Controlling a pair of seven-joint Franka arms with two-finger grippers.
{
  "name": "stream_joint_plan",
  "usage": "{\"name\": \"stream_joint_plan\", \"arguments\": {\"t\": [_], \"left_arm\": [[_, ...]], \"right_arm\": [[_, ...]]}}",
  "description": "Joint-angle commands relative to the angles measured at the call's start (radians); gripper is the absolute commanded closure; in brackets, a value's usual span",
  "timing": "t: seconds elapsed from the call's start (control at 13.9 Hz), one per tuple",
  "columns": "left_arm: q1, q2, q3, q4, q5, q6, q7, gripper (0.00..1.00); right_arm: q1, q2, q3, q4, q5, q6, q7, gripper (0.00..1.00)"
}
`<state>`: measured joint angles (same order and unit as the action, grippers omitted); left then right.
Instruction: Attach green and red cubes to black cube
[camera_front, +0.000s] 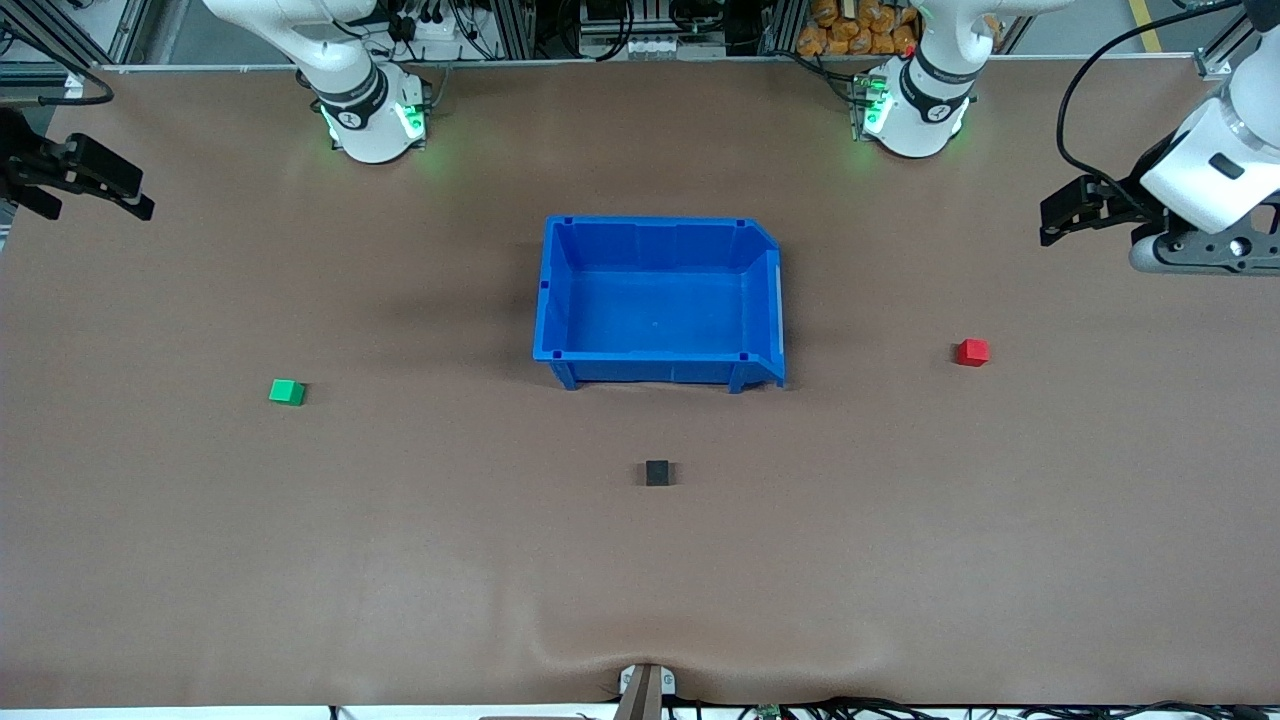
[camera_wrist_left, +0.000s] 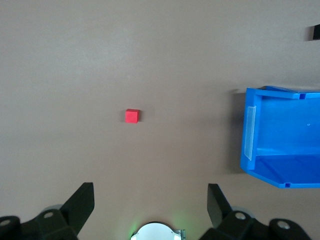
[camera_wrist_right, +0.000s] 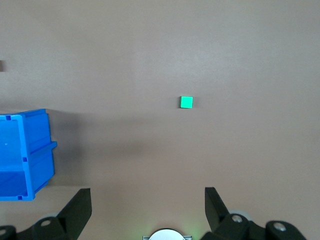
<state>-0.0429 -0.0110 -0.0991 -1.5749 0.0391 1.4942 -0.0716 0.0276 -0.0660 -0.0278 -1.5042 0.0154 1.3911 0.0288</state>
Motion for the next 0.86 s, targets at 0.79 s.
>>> {"name": "stream_joint_plan", "arguments": {"t": [0.79], "left_arm": [[0.017, 0.000, -0.008, -0.290, -0.013, 0.297, -0.005, 0.00]], "right_arm": [[-0.006, 0.069, 0.006, 0.032, 0.003, -0.006, 0.000, 0.00]]}}
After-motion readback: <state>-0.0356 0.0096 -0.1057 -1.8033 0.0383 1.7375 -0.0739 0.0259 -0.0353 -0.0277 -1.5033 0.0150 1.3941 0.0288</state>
